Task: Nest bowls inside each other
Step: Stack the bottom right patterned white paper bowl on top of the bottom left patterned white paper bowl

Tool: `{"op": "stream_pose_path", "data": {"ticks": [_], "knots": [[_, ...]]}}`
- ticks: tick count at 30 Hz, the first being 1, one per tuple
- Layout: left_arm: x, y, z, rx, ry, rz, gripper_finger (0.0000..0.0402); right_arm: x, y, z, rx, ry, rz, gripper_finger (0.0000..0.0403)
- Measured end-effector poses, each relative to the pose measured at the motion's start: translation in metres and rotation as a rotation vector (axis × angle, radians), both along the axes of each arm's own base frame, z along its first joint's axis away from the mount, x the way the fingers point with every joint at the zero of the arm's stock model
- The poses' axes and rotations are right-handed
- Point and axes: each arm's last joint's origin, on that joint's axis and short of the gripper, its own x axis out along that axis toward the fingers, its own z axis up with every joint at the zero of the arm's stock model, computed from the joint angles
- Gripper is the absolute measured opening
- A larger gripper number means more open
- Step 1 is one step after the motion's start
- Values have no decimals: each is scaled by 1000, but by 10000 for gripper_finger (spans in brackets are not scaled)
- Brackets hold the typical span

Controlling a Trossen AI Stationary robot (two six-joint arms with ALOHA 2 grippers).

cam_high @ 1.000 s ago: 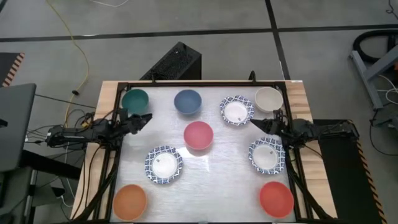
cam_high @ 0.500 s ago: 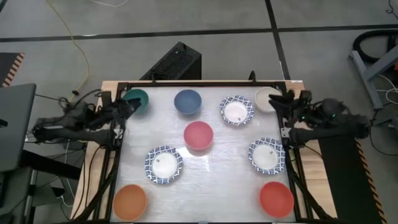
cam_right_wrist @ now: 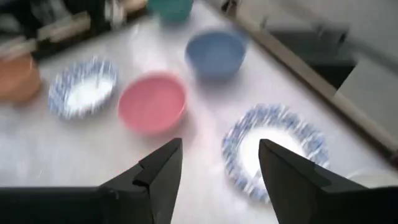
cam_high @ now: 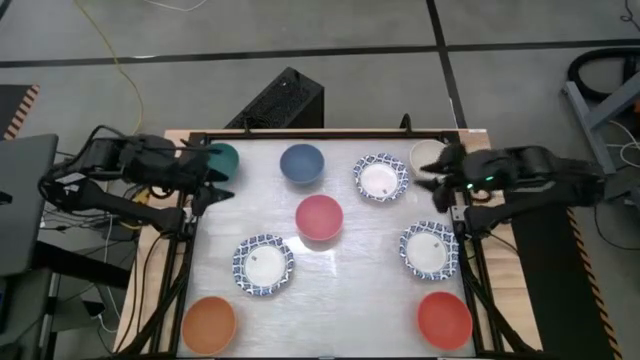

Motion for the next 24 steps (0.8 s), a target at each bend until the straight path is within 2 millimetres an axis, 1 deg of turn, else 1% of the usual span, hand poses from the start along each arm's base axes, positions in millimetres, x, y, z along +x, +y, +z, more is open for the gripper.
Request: {"op": "stream_pose_path", "data": {"ticks": [2,4,8,10,14,17,21,24], "knots": [[4,-2,-3,-36,26,-59,281,11,5,-9,62,86,32,238],[7,-4,-11,-81,63,-119,281,21,11,-18,119,177,61,239],[5,-7,-29,-116,125,-181,281,40,29,-35,137,333,112,240],[3,-8,-41,-86,154,-187,281,48,37,-42,124,381,145,240],[3,-12,-72,-76,240,-237,281,61,53,-55,107,469,176,240],[8,-16,-90,-88,235,-274,281,65,61,-65,98,554,175,240],[15,-21,-112,-102,227,-322,281,61,66,-71,99,662,180,240],[18,-23,-126,-104,242,-347,281,56,68,-76,100,706,177,240]]}}
